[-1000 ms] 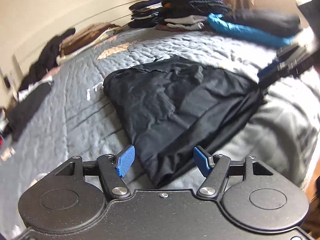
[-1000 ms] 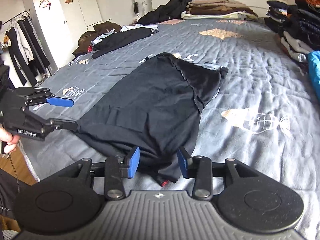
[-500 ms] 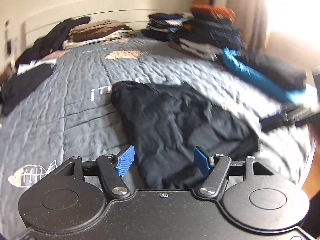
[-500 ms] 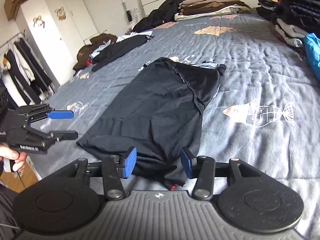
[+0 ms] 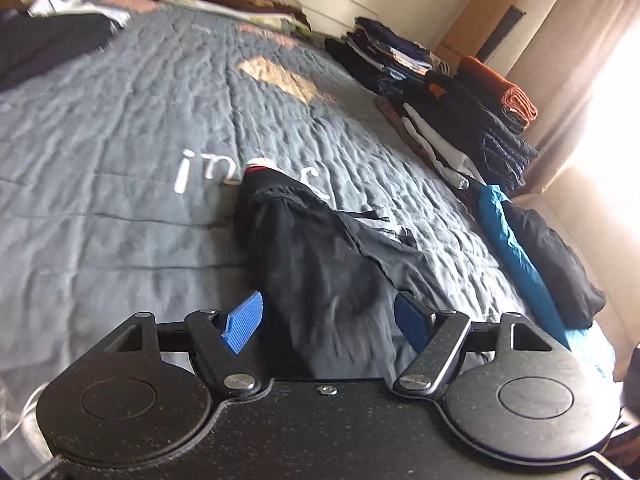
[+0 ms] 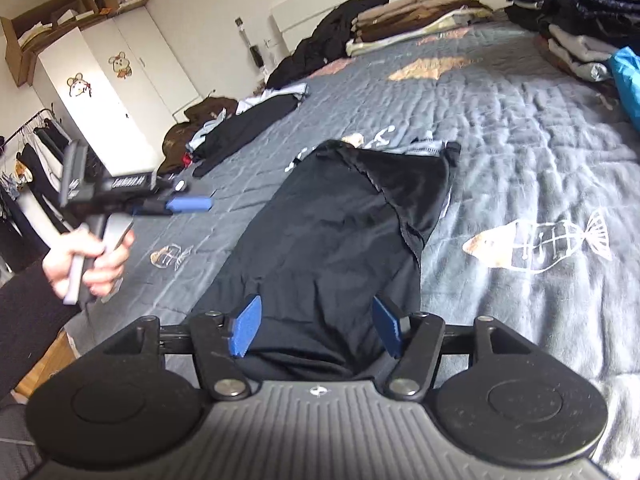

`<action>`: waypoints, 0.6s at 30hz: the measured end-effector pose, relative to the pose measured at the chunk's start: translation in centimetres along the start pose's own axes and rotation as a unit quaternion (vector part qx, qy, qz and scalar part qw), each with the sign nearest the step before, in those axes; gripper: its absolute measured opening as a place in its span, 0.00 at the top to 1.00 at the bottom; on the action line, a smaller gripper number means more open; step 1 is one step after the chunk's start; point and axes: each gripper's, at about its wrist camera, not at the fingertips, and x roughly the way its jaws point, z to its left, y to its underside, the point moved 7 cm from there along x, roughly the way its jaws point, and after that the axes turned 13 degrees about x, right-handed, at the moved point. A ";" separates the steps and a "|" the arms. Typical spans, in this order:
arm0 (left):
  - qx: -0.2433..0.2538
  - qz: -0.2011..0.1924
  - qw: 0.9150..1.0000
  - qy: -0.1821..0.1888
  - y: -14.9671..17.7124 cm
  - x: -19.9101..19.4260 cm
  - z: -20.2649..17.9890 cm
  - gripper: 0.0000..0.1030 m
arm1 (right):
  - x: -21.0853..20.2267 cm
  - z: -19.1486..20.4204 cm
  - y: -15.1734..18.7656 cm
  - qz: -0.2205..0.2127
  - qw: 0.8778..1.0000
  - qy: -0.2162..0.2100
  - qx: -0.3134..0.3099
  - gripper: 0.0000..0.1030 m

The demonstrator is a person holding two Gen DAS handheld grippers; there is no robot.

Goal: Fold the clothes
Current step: 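Grasp the black garment end with the left tool and fold it over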

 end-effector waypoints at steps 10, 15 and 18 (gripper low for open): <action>-0.034 0.048 0.998 0.034 0.0 6.8 3.5 0.30 | 1.0 -2.5 0.5 0.051 0.998 0.000 0.039 0.40; -0.055 0.053 0.996 0.054 0.0 8.9 4.5 0.30 | 1.0 -3.0 0.9 0.063 0.997 0.008 0.035 0.40; -0.067 0.050 0.994 0.074 -0.3 10.0 4.8 0.25 | 0.7 -3.4 0.8 0.064 0.997 0.007 0.039 0.40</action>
